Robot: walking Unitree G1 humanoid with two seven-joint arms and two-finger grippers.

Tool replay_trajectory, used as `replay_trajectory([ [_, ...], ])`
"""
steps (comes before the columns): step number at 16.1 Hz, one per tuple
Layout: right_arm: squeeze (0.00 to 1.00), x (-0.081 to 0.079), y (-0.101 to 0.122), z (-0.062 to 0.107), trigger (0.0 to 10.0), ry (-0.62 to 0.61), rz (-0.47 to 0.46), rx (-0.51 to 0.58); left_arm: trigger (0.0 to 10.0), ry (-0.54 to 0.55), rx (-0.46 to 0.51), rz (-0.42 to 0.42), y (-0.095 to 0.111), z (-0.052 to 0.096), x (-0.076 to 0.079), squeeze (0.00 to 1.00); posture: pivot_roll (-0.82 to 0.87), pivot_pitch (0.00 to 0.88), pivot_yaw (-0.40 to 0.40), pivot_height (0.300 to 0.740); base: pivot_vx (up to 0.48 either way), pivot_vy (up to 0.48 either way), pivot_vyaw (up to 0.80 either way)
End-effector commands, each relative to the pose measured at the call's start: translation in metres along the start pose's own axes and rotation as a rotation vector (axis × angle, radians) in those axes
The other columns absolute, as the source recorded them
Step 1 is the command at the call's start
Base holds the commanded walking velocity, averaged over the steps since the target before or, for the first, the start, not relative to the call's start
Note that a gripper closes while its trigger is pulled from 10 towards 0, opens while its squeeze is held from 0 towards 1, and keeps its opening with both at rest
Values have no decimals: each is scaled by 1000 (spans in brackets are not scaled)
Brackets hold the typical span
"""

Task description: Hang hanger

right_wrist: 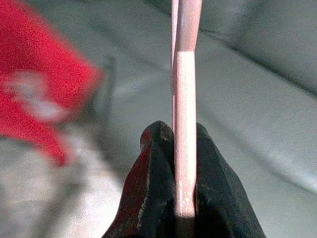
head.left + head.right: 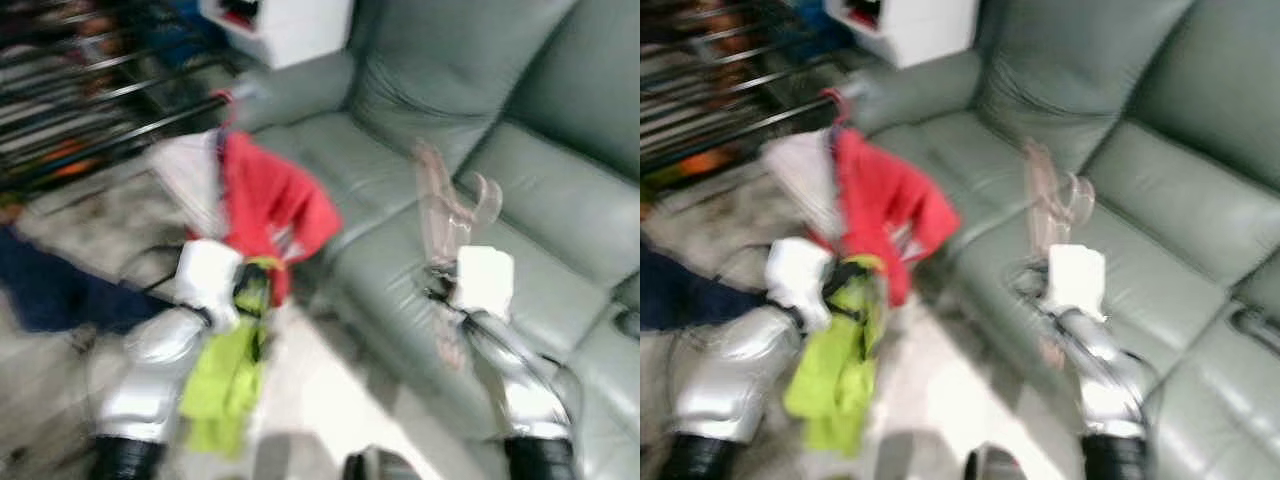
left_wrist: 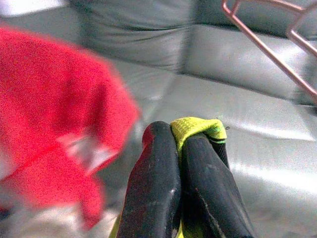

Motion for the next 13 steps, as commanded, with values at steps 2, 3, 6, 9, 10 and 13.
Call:
replay_trajectory([
  [2,0,-15,13,-1,10000,37,-6,45,10000,34,15,-23,7,9,-12,0,-35,39,-25,740,259,0,0],
  [3,0,-15,13,-1,10000,38,-4,44,10000,41,13,-24,6,9,-13,0,-35,39,-25,740,0,0,0],
  [6,0,-16,13,-2,10000,44,2,45,10000,63,9,-29,6,8,-15,0,-35,39,-25,740,0,0,0],
  [9,0,-17,13,-3,10000,45,1,40,10000,63,7,-29,6,8,-16,0,-35,39,-25,740,0,224,-442],
  [10,0,-17,13,-3,10000,46,2,38,10000,62,7,-28,6,9,-16,0,-29,32,-27,740,0,480,-800],
  [13,0,-18,13,-3,10000,47,3,39,10000,61,2,-32,5,9,-16,0,-29,32,-27,740,0,480,-800],
])
Point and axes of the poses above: a point about 5 cm out from each wrist's last joint towards the gripper, its own z axis pointing back from the gripper into the wrist, its own y axis along the axis of the wrist's last joint, x = y × z, the point moved 5 cm from there along -z, pointing out of the wrist towards the gripper, and after that the axes turned 13 degrees about z, right-handed, at the moved point
